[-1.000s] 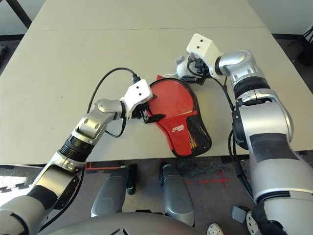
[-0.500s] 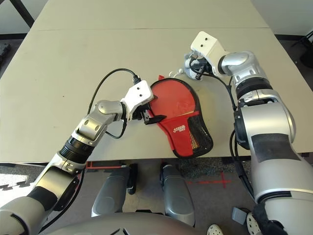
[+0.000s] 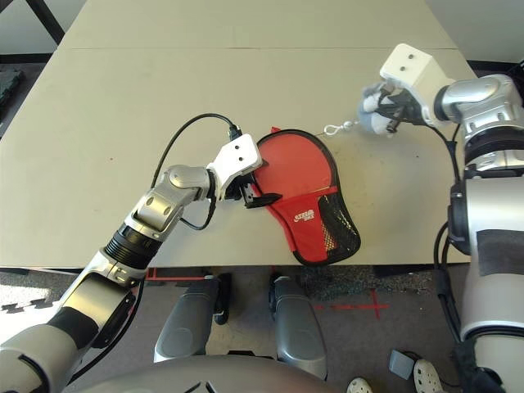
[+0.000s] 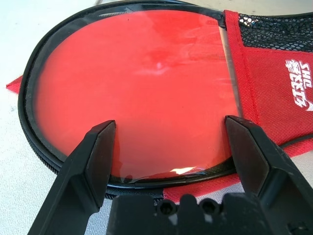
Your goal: Store the ping-pong paddle in its case and zip it.
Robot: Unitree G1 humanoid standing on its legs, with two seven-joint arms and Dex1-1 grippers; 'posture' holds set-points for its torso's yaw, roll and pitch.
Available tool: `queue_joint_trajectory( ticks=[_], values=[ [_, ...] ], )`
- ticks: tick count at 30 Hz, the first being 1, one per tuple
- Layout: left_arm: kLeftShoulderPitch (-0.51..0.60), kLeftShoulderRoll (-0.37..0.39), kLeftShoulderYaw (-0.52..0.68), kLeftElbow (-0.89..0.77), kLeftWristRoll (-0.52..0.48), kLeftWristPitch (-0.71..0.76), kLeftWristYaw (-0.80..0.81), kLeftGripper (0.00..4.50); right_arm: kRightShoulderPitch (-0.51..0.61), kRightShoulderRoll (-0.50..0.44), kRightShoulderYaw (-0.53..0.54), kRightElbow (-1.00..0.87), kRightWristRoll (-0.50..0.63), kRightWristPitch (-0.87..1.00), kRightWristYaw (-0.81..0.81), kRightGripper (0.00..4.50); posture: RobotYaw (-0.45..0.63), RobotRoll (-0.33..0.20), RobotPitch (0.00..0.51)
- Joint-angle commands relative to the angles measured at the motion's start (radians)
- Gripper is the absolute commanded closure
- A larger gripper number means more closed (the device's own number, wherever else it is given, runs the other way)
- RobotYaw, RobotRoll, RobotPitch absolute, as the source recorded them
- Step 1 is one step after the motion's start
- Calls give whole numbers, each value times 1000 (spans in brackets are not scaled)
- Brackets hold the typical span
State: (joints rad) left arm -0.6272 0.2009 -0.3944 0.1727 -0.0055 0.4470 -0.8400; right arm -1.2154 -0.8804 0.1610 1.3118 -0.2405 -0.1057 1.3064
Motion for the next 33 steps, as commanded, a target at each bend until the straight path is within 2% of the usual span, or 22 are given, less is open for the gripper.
queue_joint_trajectory(
  ticks=[1,3,5,10,15,18,25,27,33],
  values=[
    [23,0,-40,64,21,17,-3,0,50,-57,-4,-35,25,87,220,4359,59,0,220],
    [24,-2,-40,69,22,13,-2,0,72,-75,2,-55,33,118,286,4359,52,0,221],
    [24,-1,-42,72,23,9,-6,0,122,-114,77,-94,96,144,305,4359,52,0,221],
    [10,-7,-41,97,25,-3,-10,0,333,-321,379,-471,502,349,308,4363,29,0,216],
    [-2,-7,-41,114,25,-16,-17,0,418,-522,599,-746,740,437,308,4369,18,0,215],
    [-7,-11,-39,124,26,-24,-18,0,443,-598,685,-864,825,472,308,4373,20,0,214],
    [-4,-16,-38,129,28,-27,-14,0,517,-687,767,-1040,916,486,308,4375,25,0,212],
    [-2,-16,-38,130,29,-28,-12,0,581,-725,778,-1125,932,472,308,4375,28,0,210],
    [-7,-24,-34,142,28,-33,-6,0,701,-765,720,-1239,957,464,308,4375,24,0,206]
  ],
)
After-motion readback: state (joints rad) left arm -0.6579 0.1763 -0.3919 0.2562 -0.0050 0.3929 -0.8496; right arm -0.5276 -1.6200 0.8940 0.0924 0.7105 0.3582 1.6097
